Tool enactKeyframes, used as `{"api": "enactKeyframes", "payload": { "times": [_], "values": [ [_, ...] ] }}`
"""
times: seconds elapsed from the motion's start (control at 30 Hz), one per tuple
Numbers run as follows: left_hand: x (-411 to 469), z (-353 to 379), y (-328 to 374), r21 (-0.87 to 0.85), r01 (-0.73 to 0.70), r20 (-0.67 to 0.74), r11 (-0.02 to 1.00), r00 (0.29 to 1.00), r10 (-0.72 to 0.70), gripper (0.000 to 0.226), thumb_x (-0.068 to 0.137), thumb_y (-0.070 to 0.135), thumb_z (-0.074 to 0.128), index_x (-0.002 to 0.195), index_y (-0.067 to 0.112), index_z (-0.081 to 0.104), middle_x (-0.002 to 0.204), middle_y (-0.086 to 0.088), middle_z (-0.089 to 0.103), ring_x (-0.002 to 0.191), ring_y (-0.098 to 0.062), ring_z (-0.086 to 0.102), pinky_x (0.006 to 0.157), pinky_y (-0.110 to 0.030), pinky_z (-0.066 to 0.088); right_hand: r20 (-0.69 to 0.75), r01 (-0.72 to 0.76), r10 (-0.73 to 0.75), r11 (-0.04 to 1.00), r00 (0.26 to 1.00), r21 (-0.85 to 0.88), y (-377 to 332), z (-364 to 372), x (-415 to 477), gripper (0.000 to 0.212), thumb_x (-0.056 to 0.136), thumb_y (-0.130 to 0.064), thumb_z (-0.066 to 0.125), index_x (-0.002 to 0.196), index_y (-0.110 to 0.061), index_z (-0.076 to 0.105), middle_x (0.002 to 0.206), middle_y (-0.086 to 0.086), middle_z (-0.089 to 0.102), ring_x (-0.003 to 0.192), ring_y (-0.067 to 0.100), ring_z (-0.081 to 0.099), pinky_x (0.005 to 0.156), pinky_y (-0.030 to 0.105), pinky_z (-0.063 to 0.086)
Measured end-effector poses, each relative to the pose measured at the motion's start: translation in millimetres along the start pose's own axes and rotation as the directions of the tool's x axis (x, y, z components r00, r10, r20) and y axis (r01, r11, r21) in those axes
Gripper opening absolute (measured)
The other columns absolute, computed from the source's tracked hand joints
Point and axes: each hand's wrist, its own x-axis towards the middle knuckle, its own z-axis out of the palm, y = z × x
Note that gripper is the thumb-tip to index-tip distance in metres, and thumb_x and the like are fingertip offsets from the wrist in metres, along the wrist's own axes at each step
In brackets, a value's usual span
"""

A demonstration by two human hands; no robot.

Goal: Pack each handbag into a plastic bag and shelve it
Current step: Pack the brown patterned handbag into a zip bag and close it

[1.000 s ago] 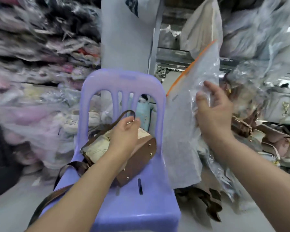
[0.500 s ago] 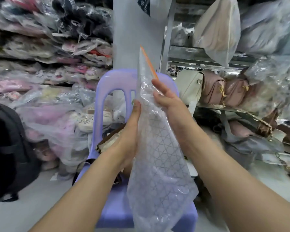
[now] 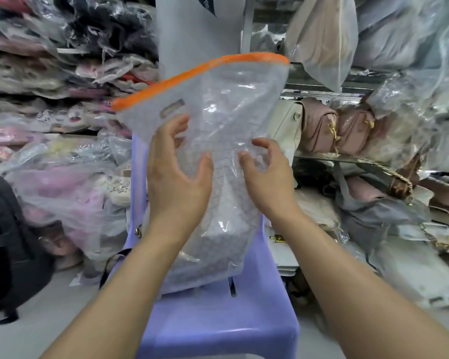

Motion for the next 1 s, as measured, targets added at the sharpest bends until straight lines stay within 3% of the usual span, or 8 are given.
{"api": "enactKeyframes", "payload": {
  "times": [0.13, 0.33, 0.4, 0.47, 0.63, 0.77, 0.9, 1.0],
  "values": [
    [-11, 8, -3, 0.133, -0.055, 0.083, 0.99, 0.996, 0.044, 0.051, 0.092, 0.02, 0.068, 0.138, 0.028, 0.047, 0.134, 0.012, 0.051, 0.122, -0.004, 0.051, 0.105, -0.024, 0.042, -0.022, -0.008, 0.005, 0.995, 1.0, -0.104, 12, -4, 1, 0.044, 0.098, -0.044, 0.062, 0.138, -0.028, 0.054, 0.135, -0.013, 0.059, 0.125, 0.006, 0.051, 0.1, 0.026, 0.039],
    [7, -10, -24, -0.035, 0.56, 0.039, 0.828, 0.829, -0.558, 0.058, 0.093, 0.037, 0.064, 0.145, 0.029, 0.04, 0.096, 0.009, 0.068, 0.068, -0.016, 0.065, 0.059, -0.022, 0.046, 0.205, -0.042, 0.037, 0.999, 0.978, 0.017, 29, -25, 10, 0.035, 0.091, -0.041, 0.074, 0.124, -0.028, 0.07, 0.122, -0.022, 0.066, 0.11, -0.001, 0.062, 0.098, 0.027, 0.052],
    [6, -17, -36, 0.185, 0.624, 0.197, 0.759, 0.733, -0.651, 0.083, 0.084, 0.043, 0.073, 0.153, 0.029, 0.029, 0.128, -0.001, 0.059, 0.097, -0.019, 0.066, 0.073, -0.022, 0.048, 0.282, -0.06, 0.073, 0.997, 0.957, -0.054, 37, -28, 11, 0.031, 0.091, -0.043, 0.074, 0.12, -0.032, 0.071, 0.119, -0.021, 0.068, 0.107, 0.007, 0.067, 0.091, 0.037, 0.058],
    [-3, -24, -50, 0.543, 0.486, 0.332, 0.685, 0.625, -0.706, 0.108, 0.065, 0.07, 0.074, 0.155, 0.04, 0.021, 0.157, -0.006, 0.025, 0.144, -0.026, 0.033, 0.107, -0.035, 0.035, 0.351, 0.014, 0.079, 0.967, 0.933, -0.256, 47, -29, 10, 0.036, 0.089, -0.049, 0.074, 0.122, -0.036, 0.069, 0.121, -0.02, 0.067, 0.113, 0.009, 0.065, 0.094, 0.037, 0.055],
    [-30, -18, -81, 0.776, 0.23, 0.479, 0.587, 0.39, -0.786, 0.129, 0.045, 0.11, 0.032, 0.156, 0.048, 0.01, 0.168, 0.003, 0.012, 0.154, -0.028, 0.013, 0.122, -0.051, 0.017, 0.418, 0.16, 0.114, 0.808, 0.901, -0.566, 57, -21, 0, 0.052, 0.086, -0.062, 0.07, 0.133, -0.042, 0.059, 0.136, -0.01, 0.064, 0.125, 0.019, 0.058, 0.101, 0.043, 0.049],
    [-31, -14, -86, 0.818, 0.301, 0.303, 0.491, 0.499, -0.812, 0.061, 0.091, 0.074, 0.015, 0.147, 0.054, 0.029, 0.157, -0.014, 0.032, 0.142, -0.044, 0.028, 0.119, -0.052, 0.018, 0.402, 0.217, 0.144, 0.657, 0.904, -0.723, 49, -17, 2, 0.057, 0.089, -0.066, 0.063, 0.137, -0.036, 0.058, 0.14, -0.002, 0.06, 0.128, 0.027, 0.055, 0.104, 0.047, 0.045],
    [-28, -26, -91, 0.879, 0.227, 0.236, 0.42, 0.558, -0.795, 0.05, 0.095, 0.057, 0.043, 0.141, 0.04, 0.038, 0.138, -0.008, 0.055, 0.131, -0.042, 0.04, 0.108, -0.048, 0.026, 0.32, 0.23, 0.134, 0.452, 0.938, -0.862, 32, -9, -2, 0.041, 0.095, -0.05, 0.063, 0.129, -0.027, 0.063, 0.143, 0.004, 0.045, 0.129, 0.036, 0.038, 0.103, 0.047, 0.033],
    [-25, -25, -84, 0.82, 0.297, 0.176, 0.49, 0.683, -0.709, 0.049, 0.083, 0.054, 0.063, 0.122, 0.034, 0.043, 0.11, 0.002, 0.061, 0.119, -0.036, 0.05, 0.102, -0.044, 0.034, 0.337, 0.23, 0.085, 0.576, 0.938, -0.785, 8, 2, -10, 0.029, 0.101, -0.038, 0.055, 0.124, -0.023, 0.064, 0.129, 0.008, 0.057, 0.12, 0.035, 0.051, 0.086, 0.04, 0.04]
  ]
}}
